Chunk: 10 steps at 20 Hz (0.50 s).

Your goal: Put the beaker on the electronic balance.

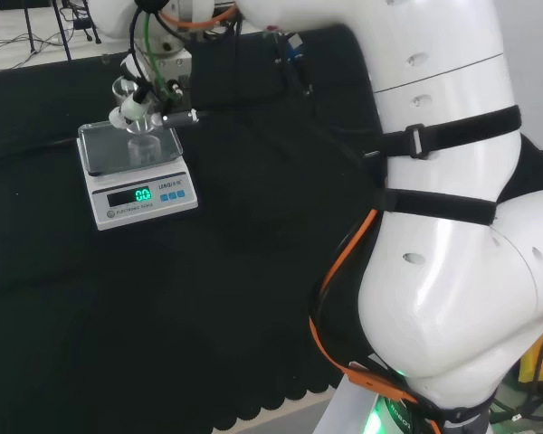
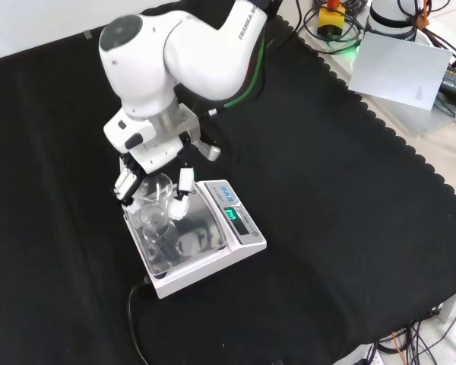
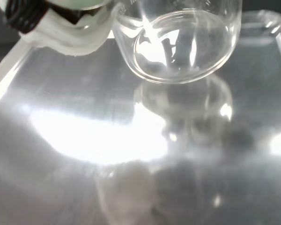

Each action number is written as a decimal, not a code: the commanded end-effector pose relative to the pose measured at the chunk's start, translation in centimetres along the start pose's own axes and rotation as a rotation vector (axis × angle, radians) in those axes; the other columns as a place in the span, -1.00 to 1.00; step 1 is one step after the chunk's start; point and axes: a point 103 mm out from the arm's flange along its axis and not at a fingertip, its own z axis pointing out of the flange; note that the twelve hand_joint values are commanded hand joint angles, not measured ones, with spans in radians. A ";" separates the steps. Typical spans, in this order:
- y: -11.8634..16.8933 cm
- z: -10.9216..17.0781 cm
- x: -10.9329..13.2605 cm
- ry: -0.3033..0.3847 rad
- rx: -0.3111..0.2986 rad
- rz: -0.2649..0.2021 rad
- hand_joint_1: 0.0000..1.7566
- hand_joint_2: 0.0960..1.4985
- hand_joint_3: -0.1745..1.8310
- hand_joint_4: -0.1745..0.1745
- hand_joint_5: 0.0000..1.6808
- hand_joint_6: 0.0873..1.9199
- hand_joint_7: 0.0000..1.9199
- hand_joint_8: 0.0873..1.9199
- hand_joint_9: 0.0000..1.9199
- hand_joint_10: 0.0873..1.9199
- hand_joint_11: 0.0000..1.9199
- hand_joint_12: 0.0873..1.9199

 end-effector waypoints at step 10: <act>-0.8 -0.9 0.8 0.037 0.009 -0.058 -0.10 -0.37 -0.31 0.24 -0.95 -0.81 -0.79 -0.08 -0.47 -0.17 -0.76 0.52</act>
